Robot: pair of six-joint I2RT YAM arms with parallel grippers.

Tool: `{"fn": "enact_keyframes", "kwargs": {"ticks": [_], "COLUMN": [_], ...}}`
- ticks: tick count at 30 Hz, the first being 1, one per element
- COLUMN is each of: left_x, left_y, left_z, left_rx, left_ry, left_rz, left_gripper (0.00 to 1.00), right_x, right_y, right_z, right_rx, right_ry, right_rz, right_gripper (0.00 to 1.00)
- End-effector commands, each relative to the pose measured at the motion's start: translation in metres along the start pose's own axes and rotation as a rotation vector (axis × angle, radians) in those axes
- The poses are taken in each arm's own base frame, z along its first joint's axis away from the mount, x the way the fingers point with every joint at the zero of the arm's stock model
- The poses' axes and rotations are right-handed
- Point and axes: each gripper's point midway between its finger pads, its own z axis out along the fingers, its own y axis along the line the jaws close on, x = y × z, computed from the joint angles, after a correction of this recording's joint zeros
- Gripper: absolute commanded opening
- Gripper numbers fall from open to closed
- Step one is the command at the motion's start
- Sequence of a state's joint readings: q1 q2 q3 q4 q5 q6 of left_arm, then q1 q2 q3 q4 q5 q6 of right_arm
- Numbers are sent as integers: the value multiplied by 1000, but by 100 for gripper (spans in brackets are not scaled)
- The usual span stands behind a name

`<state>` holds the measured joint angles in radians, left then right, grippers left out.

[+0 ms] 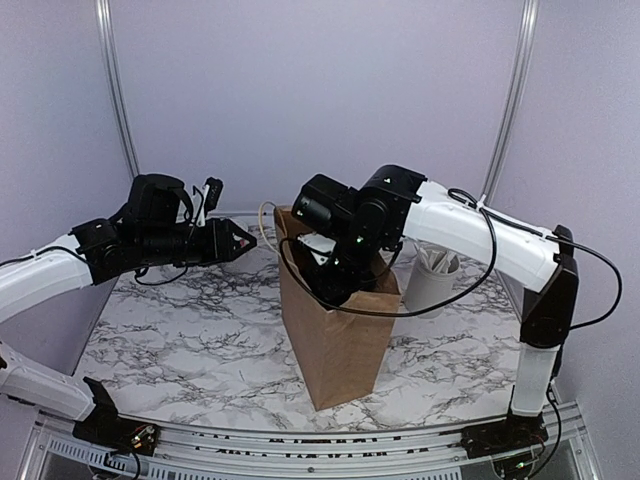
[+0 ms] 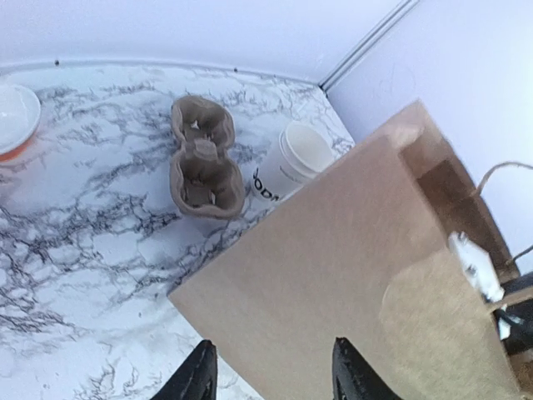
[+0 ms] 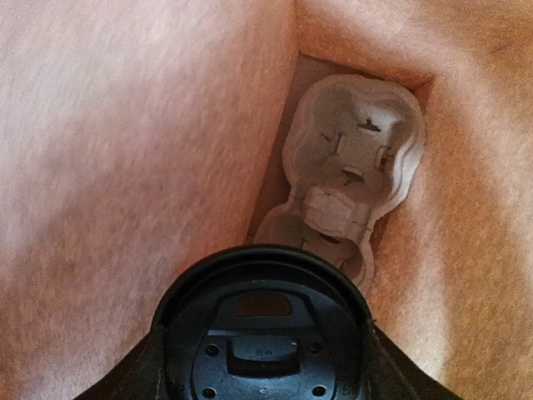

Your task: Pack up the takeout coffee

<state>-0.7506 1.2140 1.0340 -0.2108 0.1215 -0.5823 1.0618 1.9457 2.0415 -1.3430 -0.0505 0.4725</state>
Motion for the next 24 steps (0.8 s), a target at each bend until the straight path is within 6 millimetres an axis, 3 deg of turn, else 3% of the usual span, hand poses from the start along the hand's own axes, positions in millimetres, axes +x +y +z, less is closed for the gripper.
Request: {"fn": "enact_keyframes", "kwargs": {"ticks": [1,5,10,15,19,24], "left_x": [-29,-62,-84,-88,-90,-86], "left_y": [10,4,-15,-30,-29,-41], "left_z": [-16,-28,-26,-8,11,26], "left_rx": [-87,-78,-57,5,1,78], "left_ry": [-8,-54,-15,68,113,185], "left_rz": [46,75,204,296,337,397], "left_gripper": [47,52,60,61,61,60], "right_x": [-4,0,1,3,4,6], "right_y": [18,19,21,23,23,21], "right_z": [-20,-20,-21,-19,-19,-18], "right_rx": [-63,-77,-85,-98,-97,-93], "right_ry": [-92,-98,-97,-92,-95,-94], "right_rz": [-89,-125,-165,-187,-193,-194], "right_gripper": [50,50,50,50,50,50]}}
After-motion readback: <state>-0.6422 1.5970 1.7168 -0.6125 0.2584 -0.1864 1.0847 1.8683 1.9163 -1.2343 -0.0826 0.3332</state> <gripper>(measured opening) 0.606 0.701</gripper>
